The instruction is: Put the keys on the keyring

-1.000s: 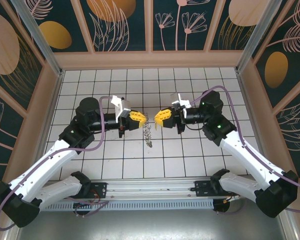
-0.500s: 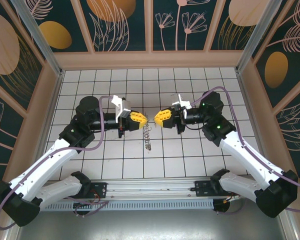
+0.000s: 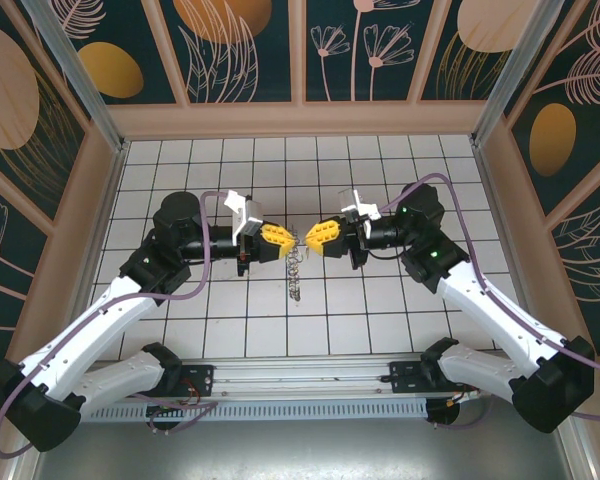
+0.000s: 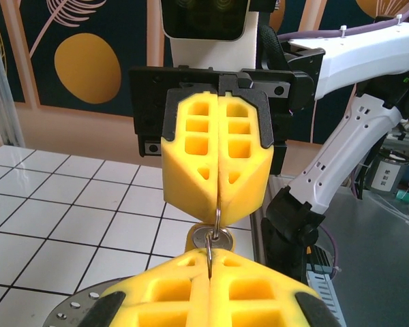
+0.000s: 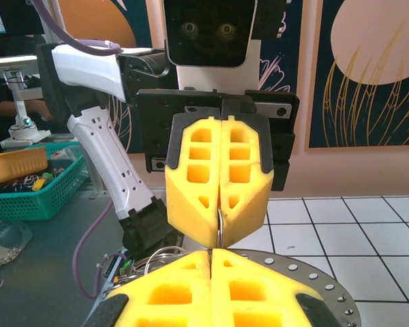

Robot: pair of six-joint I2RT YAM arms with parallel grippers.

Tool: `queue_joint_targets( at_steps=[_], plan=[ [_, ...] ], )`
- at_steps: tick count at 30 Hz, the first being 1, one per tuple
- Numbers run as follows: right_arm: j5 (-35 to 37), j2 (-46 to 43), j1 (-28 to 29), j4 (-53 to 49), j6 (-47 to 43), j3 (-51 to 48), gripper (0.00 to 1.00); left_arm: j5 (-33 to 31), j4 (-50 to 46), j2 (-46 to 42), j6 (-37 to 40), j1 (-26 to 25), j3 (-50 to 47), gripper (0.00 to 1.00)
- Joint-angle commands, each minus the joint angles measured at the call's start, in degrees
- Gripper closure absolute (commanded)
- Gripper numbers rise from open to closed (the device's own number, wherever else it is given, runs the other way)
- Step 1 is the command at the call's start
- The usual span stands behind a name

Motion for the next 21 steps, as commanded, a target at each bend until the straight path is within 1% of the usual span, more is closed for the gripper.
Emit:
queue_joint_targets(
  at_steps=[1, 13, 21],
  plan=[
    [-1.4, 0.3, 0.7, 3.2, 0.7, 0.2, 1.0, 1.7, 4.1, 0.1, -1.0, 0.1, 2.0, 1.0],
    [-1.4, 0.7, 1.0, 4.1, 0.9, -0.1, 1.0, 1.9, 5.2, 0.5, -1.6, 0.2, 1.6, 1.0],
    [0.9, 0.4, 0.9, 4.1, 0.8, -0.2, 1.0, 2.1, 4.9, 0.4, -1.3, 0.1, 1.7, 1.0]
  ],
)
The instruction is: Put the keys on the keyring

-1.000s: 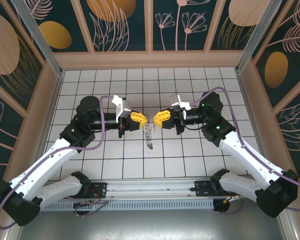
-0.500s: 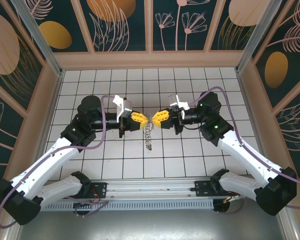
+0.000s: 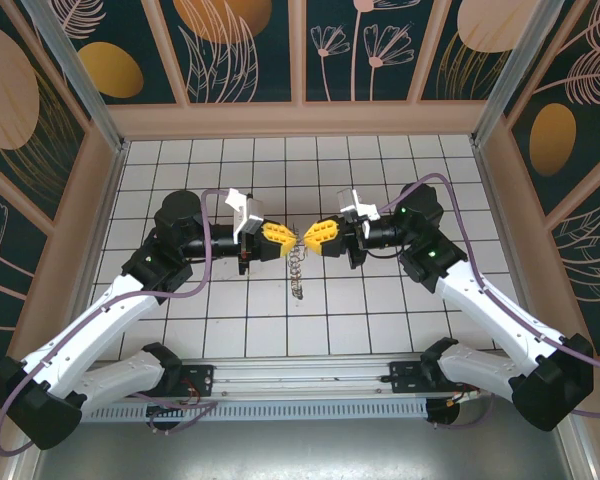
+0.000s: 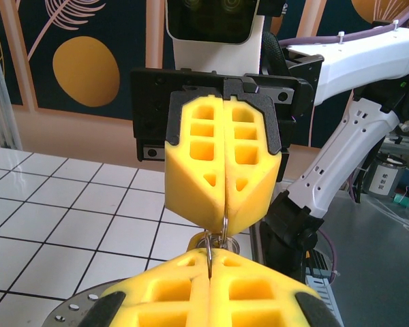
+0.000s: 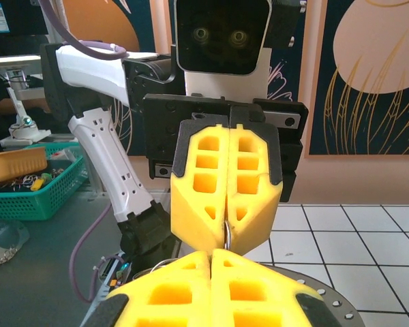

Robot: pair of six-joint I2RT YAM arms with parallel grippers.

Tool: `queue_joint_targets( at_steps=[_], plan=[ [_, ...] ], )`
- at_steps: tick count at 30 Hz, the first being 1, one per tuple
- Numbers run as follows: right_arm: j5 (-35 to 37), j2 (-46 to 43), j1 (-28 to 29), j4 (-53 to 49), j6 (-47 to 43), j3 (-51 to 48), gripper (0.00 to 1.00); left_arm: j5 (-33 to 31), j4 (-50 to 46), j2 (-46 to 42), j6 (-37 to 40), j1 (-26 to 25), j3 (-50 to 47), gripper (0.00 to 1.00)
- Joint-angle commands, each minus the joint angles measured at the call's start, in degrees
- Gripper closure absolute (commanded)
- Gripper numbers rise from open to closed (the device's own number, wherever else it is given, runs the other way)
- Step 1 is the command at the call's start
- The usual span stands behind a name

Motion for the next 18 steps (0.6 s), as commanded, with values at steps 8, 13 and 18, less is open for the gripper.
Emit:
queue_joint_targets(
  at_steps=[8, 13, 18],
  plan=[
    [0.8, -0.1, 0.4, 2.1, 0.9, -0.5, 1.0, 2.1, 3.2, -0.2, -0.3, 0.1, 1.6, 1.0],
    [1.6, -0.8, 0.3, 2.2, 0.7, -0.8, 1.0, 2.0, 3.1, 0.0, -0.1, 0.1, 1.7, 1.0],
    [1.8, -1.2, 0.1, 2.2, 0.7, -1.2, 1.0, 2.0, 2.9, 0.0, -0.1, 0.2, 1.8, 1.0]
  ],
)
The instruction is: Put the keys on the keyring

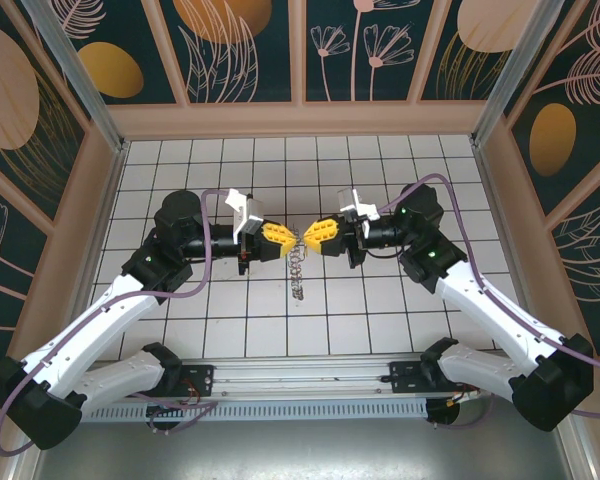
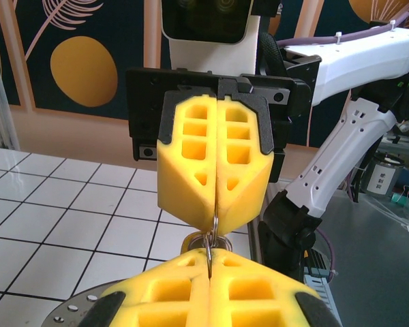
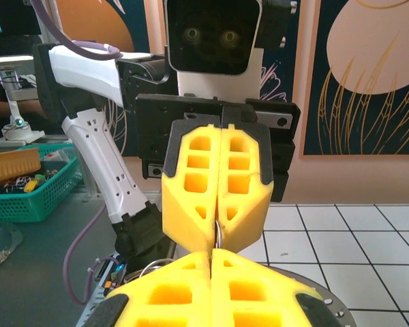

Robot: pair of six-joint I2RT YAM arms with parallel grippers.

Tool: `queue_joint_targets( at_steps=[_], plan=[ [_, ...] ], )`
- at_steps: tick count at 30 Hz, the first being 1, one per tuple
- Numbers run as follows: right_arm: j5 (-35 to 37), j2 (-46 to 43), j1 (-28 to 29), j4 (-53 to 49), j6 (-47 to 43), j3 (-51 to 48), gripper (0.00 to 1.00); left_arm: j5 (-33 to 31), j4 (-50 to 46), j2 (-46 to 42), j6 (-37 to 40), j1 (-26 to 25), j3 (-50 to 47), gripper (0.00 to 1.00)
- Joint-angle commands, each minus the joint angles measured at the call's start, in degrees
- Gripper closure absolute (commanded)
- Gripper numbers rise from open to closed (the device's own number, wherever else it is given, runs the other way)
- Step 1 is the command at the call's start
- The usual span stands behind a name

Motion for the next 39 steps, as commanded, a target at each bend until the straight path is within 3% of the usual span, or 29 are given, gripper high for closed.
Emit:
queue_joint_targets(
  at_steps=[1, 18, 39],
  plan=[
    [0.7, -1.1, 0.1, 1.9, 0.7, -0.8, 1.0, 1.6, 2.9, 0.0, -0.1, 0.1, 1.8, 1.0],
    [1.7, -2.6, -1.5, 4.2, 2.1, -2.1, 1.0, 1.9, 1.9, 0.4, 0.4, 0.1, 2.1, 1.0],
    [-2.7, -0.2, -1.3, 7.6, 5.0, -2.2, 1.0, 2.1, 1.8, 1.1, 0.6, 0.1, 2.1, 1.0]
  ],
)
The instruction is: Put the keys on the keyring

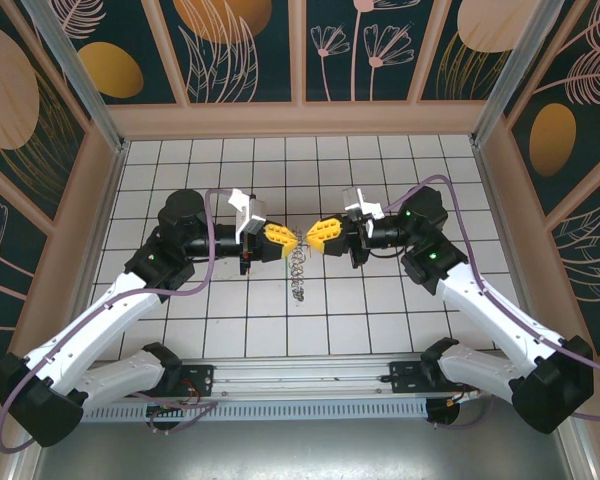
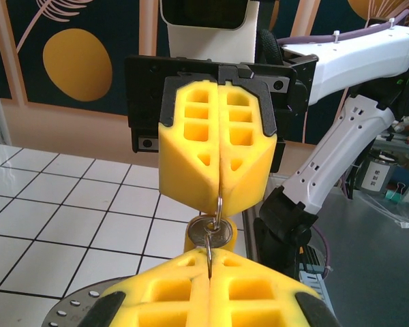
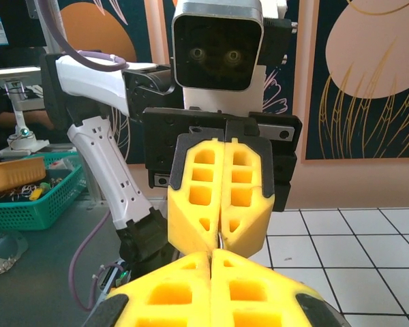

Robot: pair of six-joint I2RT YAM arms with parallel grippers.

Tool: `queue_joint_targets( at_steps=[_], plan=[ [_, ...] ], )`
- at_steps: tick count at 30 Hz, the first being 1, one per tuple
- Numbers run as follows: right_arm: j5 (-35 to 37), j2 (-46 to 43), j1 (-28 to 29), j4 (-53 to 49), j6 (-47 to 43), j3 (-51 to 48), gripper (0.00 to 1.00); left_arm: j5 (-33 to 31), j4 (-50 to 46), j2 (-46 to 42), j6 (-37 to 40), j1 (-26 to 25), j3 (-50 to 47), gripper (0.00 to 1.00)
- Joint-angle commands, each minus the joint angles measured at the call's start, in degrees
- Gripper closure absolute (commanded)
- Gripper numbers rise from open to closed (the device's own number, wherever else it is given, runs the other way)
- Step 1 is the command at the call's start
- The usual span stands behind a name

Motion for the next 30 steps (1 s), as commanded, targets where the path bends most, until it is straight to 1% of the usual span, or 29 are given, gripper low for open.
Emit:
queue_joint_targets(
  at_steps=[1, 30],
  plan=[
    [-1.4, 0.3, -0.1, 3.1, 1.0, -0.7, 1.0, 1.2, 2.0, 0.1, 0.5, 0.1, 2.1, 1.0],
    [-1.4, 1.2, 0.0, 4.9, 1.5, -1.8, 1.0, 1.6, 3.0, 0.6, 0.2, 0.2, 2.1, 1.0]
  ],
)
